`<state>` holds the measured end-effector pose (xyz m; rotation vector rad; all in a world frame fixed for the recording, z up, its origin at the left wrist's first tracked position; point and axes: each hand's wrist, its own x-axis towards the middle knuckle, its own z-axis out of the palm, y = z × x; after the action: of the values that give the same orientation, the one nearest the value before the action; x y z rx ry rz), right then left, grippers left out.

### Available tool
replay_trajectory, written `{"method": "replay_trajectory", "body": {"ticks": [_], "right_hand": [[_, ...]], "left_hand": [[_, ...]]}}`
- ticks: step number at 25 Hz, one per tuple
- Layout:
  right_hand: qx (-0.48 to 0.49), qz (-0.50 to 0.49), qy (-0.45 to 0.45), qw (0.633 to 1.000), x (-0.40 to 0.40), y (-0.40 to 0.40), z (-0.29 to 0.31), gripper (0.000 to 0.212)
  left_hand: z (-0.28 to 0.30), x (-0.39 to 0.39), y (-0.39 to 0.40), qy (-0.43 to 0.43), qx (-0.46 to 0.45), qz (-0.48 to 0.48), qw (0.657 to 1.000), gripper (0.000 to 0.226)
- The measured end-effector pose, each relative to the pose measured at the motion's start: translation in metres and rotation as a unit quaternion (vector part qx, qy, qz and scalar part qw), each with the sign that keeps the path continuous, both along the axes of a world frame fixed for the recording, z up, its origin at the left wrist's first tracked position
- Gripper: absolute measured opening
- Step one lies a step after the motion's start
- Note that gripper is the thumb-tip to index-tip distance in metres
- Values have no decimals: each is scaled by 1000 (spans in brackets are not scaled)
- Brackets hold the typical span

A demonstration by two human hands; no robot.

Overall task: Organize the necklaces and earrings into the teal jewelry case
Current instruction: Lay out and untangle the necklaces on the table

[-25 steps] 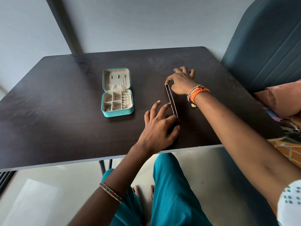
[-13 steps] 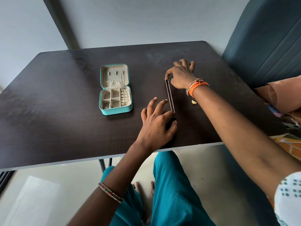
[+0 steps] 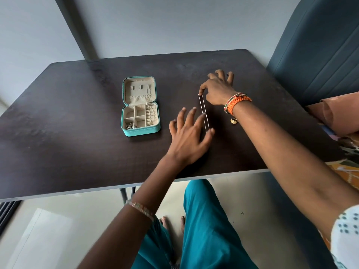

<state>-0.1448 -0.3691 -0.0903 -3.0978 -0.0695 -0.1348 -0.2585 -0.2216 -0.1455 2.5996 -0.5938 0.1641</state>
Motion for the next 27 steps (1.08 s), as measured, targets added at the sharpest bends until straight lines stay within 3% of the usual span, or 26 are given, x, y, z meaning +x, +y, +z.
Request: {"method": "replay_trajectory", "body": {"ticks": [8, 18, 27], "right_hand": [[2, -14, 52, 999, 8, 0, 7, 48], [9, -24, 59, 998, 9, 2, 8, 43], [-27, -21, 55, 998, 5, 3, 8, 35]], "left_hand": [[3, 91, -20, 13, 103, 30, 994, 50], [4, 98, -26, -16, 134, 11, 991, 59], [4, 85, -23, -39, 98, -3, 994, 48]]}}
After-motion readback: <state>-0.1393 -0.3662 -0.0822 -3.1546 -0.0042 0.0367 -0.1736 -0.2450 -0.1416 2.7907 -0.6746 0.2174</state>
